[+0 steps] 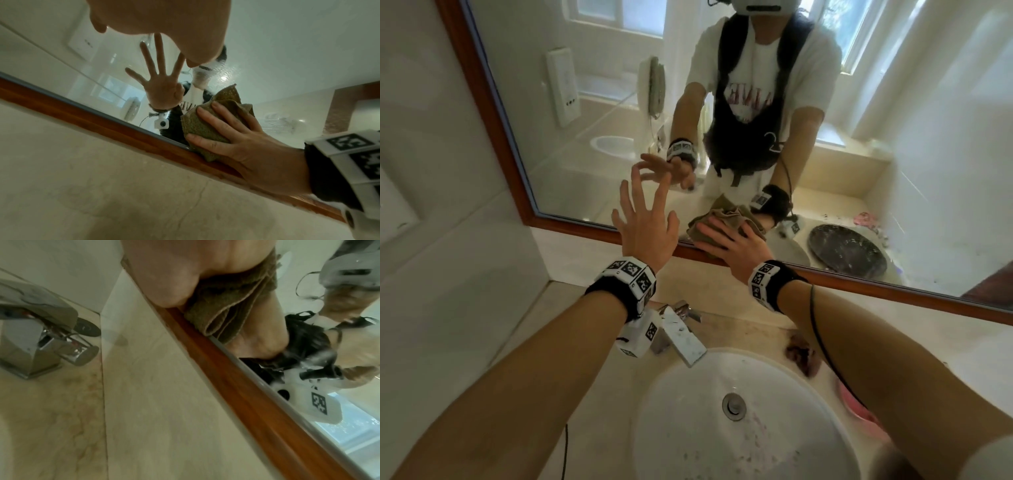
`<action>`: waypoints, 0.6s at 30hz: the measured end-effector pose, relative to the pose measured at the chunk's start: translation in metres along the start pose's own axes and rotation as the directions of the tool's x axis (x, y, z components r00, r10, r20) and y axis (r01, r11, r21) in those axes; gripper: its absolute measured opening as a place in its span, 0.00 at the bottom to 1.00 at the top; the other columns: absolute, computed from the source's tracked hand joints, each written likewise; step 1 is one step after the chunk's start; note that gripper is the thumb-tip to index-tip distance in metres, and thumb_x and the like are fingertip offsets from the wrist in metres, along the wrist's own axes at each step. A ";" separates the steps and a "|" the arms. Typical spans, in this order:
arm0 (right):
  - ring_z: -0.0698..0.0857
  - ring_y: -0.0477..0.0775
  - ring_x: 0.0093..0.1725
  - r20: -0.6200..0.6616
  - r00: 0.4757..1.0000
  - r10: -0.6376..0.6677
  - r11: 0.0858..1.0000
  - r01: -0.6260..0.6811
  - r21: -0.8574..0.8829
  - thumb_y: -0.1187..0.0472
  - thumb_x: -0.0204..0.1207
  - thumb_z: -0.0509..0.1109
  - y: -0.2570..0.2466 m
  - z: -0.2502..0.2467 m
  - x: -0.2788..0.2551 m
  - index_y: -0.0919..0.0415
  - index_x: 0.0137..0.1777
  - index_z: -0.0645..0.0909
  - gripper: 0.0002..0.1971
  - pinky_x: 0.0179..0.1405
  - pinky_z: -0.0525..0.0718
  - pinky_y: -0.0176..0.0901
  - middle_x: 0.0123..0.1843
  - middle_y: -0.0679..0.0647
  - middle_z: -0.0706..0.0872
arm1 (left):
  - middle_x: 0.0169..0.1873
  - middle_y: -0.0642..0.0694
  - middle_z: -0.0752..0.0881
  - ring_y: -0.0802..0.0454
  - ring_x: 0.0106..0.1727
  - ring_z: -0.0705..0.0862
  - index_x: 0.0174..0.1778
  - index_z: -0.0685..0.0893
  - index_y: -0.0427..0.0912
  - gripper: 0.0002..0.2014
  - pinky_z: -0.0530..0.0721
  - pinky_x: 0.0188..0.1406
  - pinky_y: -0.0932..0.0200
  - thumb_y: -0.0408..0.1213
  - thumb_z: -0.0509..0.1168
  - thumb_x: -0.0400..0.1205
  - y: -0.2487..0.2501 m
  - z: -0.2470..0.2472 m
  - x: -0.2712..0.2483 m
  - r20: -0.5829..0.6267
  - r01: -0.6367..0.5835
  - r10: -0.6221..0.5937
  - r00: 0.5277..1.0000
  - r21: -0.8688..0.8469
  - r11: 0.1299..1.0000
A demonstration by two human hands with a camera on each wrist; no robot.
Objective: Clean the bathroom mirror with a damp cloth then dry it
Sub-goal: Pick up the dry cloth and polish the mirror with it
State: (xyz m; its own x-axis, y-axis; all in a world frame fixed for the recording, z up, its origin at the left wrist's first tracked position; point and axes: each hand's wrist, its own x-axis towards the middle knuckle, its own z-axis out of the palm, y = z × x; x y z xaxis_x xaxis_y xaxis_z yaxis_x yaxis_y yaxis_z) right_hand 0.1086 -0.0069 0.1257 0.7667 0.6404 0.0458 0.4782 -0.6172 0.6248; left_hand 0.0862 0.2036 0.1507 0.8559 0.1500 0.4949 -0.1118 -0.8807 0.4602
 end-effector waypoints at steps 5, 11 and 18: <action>0.33 0.57 0.84 -0.013 0.999 0.033 0.999 -0.033 0.015 0.62 0.77 0.61 0.031 0.025 -0.047 0.42 0.84 0.35 0.44 0.80 0.46 0.64 0.83 0.49 0.26 | 0.87 0.39 0.44 0.34 0.86 0.48 0.85 0.54 0.59 0.33 0.62 0.73 0.20 0.43 0.60 0.85 0.039 0.016 -0.008 0.015 -0.033 0.033 0.999 -0.005 0.999; 0.38 0.57 0.85 -0.024 0.998 0.063 0.997 -0.062 0.045 0.64 0.73 0.63 0.060 0.046 -0.090 0.42 0.85 0.42 0.46 0.80 0.49 0.67 0.85 0.48 0.33 | 0.87 0.37 0.45 0.32 0.86 0.50 0.85 0.54 0.59 0.34 0.64 0.72 0.20 0.44 0.61 0.84 0.062 0.023 -0.017 0.008 -0.051 0.051 0.999 0.024 0.998; 0.40 0.59 0.85 -0.006 0.998 0.069 0.997 -0.069 0.022 0.61 0.74 0.59 0.050 0.037 -0.077 0.44 0.85 0.41 0.42 0.79 0.41 0.67 0.86 0.50 0.36 | 0.87 0.39 0.40 0.34 0.86 0.45 0.86 0.48 0.60 0.35 0.61 0.75 0.20 0.46 0.58 0.85 0.044 0.010 -0.017 0.023 -0.022 0.021 1.000 0.064 0.998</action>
State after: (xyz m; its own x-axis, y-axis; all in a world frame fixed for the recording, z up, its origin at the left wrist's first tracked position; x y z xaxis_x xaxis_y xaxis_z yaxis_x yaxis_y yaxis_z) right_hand 0.0889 -0.1039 0.1249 0.7954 0.5989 0.0933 0.4338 -0.6699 0.6025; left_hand 0.0721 0.1575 0.1551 0.8649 0.1212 0.4871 -0.0982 -0.9108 0.4010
